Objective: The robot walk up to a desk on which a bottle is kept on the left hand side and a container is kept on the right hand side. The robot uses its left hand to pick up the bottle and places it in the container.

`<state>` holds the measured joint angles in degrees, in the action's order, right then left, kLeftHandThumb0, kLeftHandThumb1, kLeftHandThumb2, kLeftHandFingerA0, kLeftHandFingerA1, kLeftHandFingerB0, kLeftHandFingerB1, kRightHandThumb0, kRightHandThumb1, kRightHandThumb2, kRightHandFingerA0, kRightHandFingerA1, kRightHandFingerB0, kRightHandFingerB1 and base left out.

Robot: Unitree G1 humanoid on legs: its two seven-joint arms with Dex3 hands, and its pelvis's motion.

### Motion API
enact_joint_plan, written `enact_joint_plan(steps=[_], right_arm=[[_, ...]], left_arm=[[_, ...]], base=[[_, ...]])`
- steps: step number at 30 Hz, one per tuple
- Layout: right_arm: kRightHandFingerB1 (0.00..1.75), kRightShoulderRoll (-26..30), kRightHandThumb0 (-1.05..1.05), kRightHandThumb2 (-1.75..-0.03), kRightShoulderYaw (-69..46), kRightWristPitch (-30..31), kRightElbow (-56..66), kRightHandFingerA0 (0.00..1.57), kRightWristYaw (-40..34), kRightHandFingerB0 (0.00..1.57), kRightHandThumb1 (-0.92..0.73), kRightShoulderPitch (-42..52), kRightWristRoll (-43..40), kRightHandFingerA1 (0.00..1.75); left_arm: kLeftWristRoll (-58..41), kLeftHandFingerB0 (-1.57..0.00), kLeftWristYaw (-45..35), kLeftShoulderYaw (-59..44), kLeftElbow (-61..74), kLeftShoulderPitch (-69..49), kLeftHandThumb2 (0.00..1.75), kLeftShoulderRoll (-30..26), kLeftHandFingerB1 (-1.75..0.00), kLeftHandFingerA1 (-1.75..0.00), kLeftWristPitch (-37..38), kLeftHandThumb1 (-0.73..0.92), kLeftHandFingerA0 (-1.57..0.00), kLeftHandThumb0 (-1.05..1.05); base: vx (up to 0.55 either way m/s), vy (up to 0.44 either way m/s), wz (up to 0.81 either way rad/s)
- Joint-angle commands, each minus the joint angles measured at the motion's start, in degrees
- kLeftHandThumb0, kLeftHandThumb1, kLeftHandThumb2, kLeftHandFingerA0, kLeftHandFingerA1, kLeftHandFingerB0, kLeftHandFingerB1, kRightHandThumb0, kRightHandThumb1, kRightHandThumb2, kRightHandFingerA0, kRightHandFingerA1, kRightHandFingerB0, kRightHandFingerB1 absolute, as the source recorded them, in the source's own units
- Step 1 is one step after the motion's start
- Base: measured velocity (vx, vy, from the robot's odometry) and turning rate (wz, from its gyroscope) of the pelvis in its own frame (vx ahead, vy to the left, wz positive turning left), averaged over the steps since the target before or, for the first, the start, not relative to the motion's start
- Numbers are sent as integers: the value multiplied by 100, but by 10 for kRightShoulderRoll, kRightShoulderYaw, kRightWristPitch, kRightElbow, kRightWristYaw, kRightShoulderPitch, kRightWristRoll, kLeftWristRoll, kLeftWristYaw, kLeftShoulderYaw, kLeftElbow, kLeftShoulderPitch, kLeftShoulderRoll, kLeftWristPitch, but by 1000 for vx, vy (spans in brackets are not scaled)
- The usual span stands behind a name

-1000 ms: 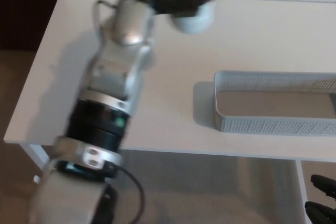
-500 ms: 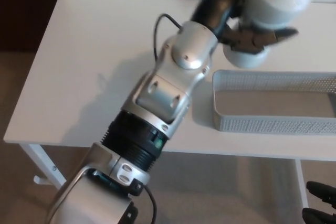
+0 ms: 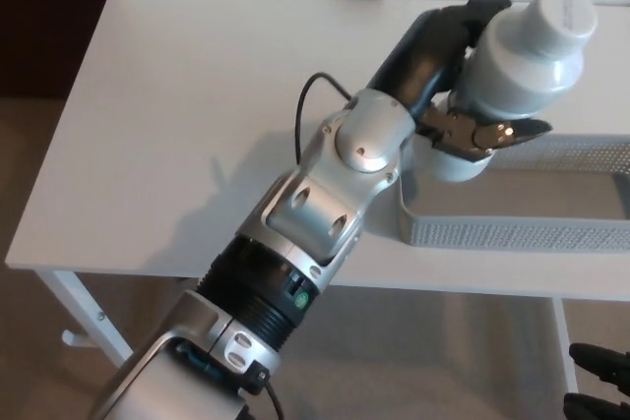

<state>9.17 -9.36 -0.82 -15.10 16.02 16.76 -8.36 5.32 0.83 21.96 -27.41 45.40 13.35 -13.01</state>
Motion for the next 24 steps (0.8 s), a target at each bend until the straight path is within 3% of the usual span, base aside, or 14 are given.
enact_joint_plan(steps=[1, 6, 7, 24], right_arm=[[40, 7, -68, -57, -1, -8, -2, 42, -1, 46, -51, 0, 3, 52], [39, 8, -67, -57, 3, -9, 4, 44, -4, 46, -52, 2, 11, 51], [39, 9, -68, -57, 3, -11, 1, 45, -3, 45, -51, 0, 11, 48], [42, 7, -66, -57, 3, -17, -1, 44, 3, 47, -52, -6, 11, 54]], left_arm=[[-7, -93, 11, -10, -18, -12, 112, 55, -104, -122, 9, 58, -125, -14], [-24, -91, 9, -21, -30, -31, 112, 69, -103, -121, 18, 60, -123, -14], [-40, -84, 4, -33, -33, -38, 92, 76, -115, -139, 23, 69, -112, -16], [-78, -83, -11, -68, -64, -40, 85, 78, -113, -137, 48, 71, -109, -19]], base=[[0, 0, 0], [0, 0, 0], [0, 0, 0], [0, 0, 0]])
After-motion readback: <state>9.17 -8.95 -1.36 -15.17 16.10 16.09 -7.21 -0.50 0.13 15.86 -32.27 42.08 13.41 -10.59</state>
